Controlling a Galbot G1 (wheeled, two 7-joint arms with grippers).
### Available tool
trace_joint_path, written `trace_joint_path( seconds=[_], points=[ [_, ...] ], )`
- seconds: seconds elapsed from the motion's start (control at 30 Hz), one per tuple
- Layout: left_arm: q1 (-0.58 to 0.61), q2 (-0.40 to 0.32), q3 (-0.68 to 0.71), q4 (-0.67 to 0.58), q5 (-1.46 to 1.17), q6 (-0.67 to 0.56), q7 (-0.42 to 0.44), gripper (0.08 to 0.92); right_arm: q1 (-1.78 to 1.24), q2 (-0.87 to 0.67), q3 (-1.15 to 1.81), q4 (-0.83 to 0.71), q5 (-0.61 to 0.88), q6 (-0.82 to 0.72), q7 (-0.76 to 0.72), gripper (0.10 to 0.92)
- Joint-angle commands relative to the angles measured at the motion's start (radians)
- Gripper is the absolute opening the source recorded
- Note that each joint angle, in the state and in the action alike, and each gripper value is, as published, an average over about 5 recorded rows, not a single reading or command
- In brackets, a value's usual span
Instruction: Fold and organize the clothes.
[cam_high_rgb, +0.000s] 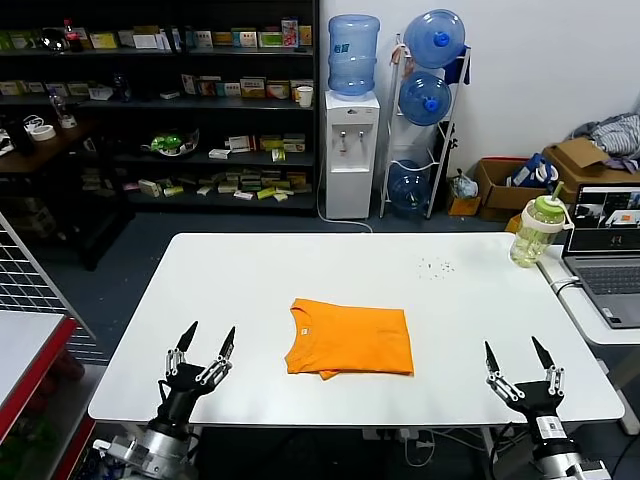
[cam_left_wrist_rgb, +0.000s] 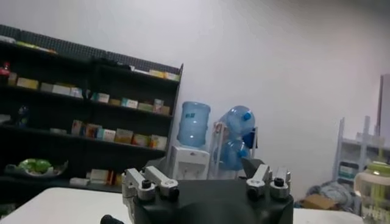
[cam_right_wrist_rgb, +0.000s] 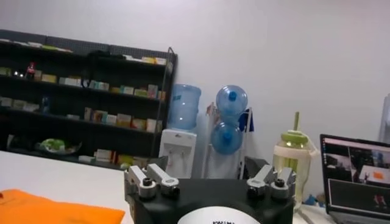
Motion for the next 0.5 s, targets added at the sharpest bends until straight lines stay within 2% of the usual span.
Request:
trace_joint_path(
  seconds=[0.03, 0.5],
  points=[
    [0.078, -0.042, -0.058, -0.011, 0.063, -0.078, 0.053, 0.823, -0.003, 0.097, 0.02, -0.015, -0.07, 0.077, -0.035, 0.823],
    [0.08, -0.065, -0.054, -0.015, 0.081, -0.08, 0.031, 0.823, -0.001, 0.097, 0.024, -0.012, -0.067, 0.078, -0.03, 0.823]
  ],
)
